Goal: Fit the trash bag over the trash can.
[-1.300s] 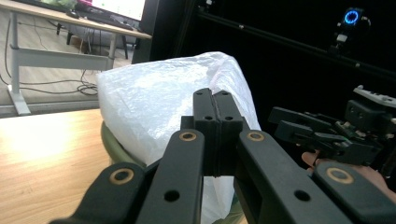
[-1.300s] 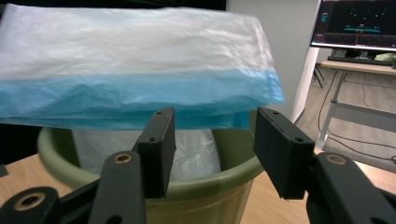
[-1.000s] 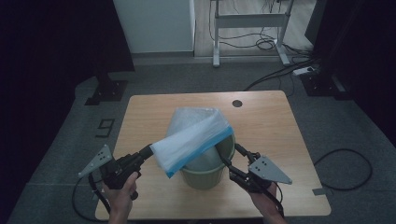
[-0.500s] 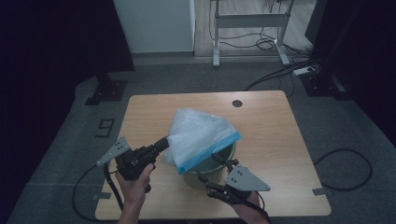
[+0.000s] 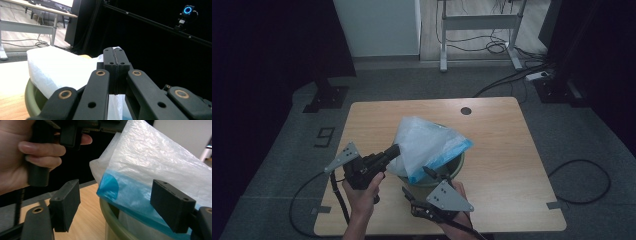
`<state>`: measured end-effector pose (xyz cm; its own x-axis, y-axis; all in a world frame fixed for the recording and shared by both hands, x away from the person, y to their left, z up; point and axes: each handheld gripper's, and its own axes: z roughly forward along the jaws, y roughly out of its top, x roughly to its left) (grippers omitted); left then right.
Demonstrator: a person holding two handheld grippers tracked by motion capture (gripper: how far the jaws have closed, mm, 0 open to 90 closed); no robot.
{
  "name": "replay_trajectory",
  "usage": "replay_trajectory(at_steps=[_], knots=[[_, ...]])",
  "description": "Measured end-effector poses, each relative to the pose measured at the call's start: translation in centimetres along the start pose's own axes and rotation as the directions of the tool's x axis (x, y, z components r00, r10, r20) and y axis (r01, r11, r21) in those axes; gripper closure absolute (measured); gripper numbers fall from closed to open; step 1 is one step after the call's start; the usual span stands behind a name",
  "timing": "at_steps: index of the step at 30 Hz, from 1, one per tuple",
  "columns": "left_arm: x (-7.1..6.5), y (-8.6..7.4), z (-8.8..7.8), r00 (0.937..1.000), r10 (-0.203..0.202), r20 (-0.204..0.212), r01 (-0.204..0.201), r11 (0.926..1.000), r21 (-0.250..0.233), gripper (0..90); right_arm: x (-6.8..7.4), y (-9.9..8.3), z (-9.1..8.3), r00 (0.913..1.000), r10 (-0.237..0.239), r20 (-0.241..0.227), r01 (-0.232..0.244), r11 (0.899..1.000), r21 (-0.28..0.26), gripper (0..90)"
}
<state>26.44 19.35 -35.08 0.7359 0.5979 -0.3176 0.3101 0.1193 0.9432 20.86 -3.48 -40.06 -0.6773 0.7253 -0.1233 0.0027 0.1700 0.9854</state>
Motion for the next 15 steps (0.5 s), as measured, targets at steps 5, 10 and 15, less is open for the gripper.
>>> replay_trajectory(at_steps=[5, 10, 15], knots=[[-0.4, 0.1, 0.1, 0.9999, 0.008, 0.010, -0.008, 1.0000, 0.001, 89.6, 0.1, -0.2, 0.3, 0.9970, -0.020, 0.075, 0.019, 1.000, 0.011, 39.4], [-0.6, 0.2, 0.0, 0.9996, 0.020, 0.022, -0.020, 0.9998, 0.004, 89.6, -1.1, -0.6, -0.2, 0.9927, -0.016, 0.119, 0.015, 1.000, 0.015, 69.8], [-1.0, 0.0, 0.3, 0.9982, 0.043, 0.043, -0.044, 0.9987, 0.027, 89.6, -3.0, -0.3, -1.6, 0.9821, -0.005, 0.188, 0.011, 0.999, -0.033, 87.2]])
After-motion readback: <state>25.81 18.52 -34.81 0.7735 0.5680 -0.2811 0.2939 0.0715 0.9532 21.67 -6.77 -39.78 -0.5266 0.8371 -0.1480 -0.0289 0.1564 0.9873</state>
